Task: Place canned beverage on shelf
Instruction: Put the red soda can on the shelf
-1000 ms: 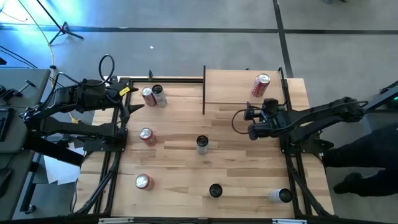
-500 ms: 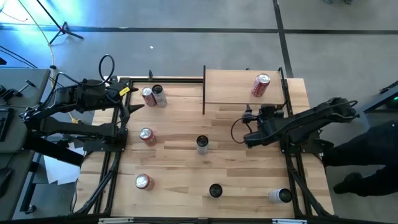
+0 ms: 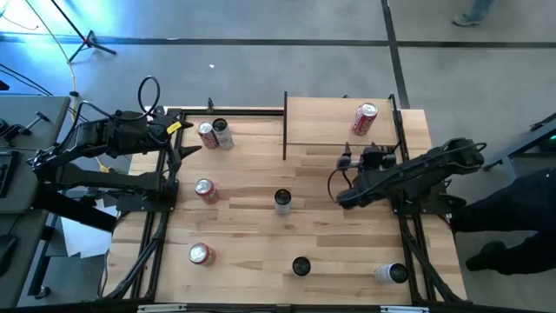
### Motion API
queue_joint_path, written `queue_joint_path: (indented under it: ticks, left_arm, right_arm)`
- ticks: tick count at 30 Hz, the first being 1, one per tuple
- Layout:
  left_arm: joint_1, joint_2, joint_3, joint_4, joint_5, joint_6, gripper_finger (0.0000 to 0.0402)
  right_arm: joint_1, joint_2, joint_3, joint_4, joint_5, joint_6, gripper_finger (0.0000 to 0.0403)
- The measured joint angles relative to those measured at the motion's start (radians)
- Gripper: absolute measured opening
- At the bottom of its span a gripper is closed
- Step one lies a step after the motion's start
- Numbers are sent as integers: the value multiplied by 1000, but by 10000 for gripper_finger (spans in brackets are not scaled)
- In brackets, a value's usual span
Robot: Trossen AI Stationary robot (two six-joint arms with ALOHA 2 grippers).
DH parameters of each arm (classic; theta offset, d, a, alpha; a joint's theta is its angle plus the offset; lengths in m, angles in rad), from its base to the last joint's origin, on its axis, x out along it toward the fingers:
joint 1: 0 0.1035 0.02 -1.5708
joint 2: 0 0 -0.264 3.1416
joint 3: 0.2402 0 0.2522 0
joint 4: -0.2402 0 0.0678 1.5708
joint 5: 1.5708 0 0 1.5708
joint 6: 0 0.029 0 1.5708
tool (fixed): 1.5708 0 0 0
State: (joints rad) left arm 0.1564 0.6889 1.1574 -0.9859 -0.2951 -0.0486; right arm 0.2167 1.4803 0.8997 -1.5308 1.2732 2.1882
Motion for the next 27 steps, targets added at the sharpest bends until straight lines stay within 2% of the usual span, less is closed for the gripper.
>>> queue_joint_path:
  ticks: [6,12,27]
  left_arm:
    - [0,0,0,0,0,0,335]
    - [0,0,0,0,0,0,335]
    - [0,0,0,0,0,0,335]
  right_arm:
    - [-42,0,0,-36,60,40,400]
    - [-74,0,0,-38,64,41,400]
    - [-183,-1,0,-24,164,67,400]
